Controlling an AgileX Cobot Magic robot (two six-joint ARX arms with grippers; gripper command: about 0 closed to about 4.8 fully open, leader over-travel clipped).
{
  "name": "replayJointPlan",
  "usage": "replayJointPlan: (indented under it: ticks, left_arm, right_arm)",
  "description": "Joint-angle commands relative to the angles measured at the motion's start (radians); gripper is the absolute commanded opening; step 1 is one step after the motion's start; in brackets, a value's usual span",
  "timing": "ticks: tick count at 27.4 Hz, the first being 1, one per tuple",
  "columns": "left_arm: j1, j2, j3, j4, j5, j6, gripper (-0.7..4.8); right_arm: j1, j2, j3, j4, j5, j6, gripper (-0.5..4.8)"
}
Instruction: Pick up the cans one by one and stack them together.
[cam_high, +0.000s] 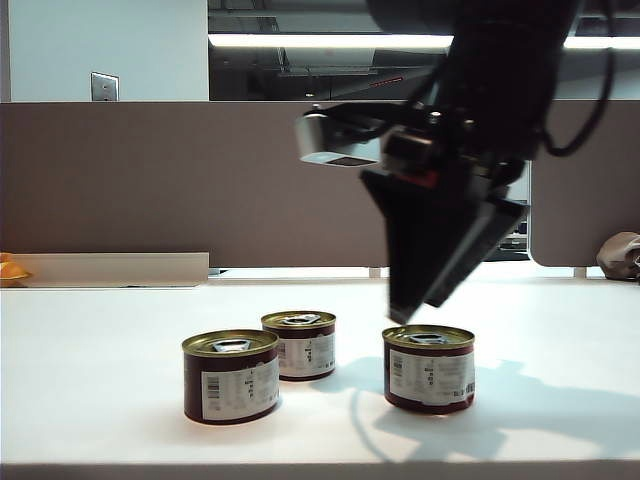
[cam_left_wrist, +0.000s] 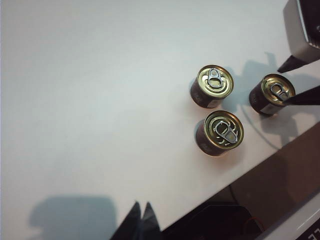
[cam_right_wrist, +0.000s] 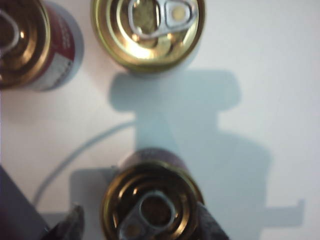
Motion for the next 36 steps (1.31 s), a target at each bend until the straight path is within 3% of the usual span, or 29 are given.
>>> replayJointPlan:
  ticks: [1, 4, 21, 23, 27, 29, 36]
  left_arm:
    - [0.001, -0.003, 0.003, 0.002, 0.004, 0.007, -0.05]
    - [0.001, -0.003, 0.003, 0.002, 0.005, 0.007, -0.05]
    - [0.001, -0.018, 0.004, -0.039, 0.004, 0.007, -0.05]
    - [0.001, -0.030, 0.004, -0.042, 0.005, 0.007, -0.05]
    - [0.001, -0.042, 0.003, -0.049, 0.004, 0.007, -0.05]
    - [0.001, -0.047, 0.003, -0.053, 0.004, 0.007, -0.05]
    - [0.001, -0.047, 0.003, -0.056, 0.004, 0.007, -0.05]
  right_arm:
    - [0.000, 0.009, 0.025, 0.002, -0.006, -0.002, 3.68]
    - [-0.001, 0.017, 0.030, -0.001, -0.006, -0.002, 4.11]
    - [-0.027, 0.130, 0.030, -0.025, -0.045, 0.003, 4.10]
    - [-0.028, 0.135, 0.030, -0.023, -0.039, 0.003, 3.77]
    - [-0.028, 0.135, 0.030, -0.016, -0.018, 0.003, 2.40]
    - [-0.028, 0.135, 0.030, -0.016, -0.018, 0.003, 1.99]
    - [-0.028, 0.134, 0.045, -0.032, -0.002, 0.003, 1.98]
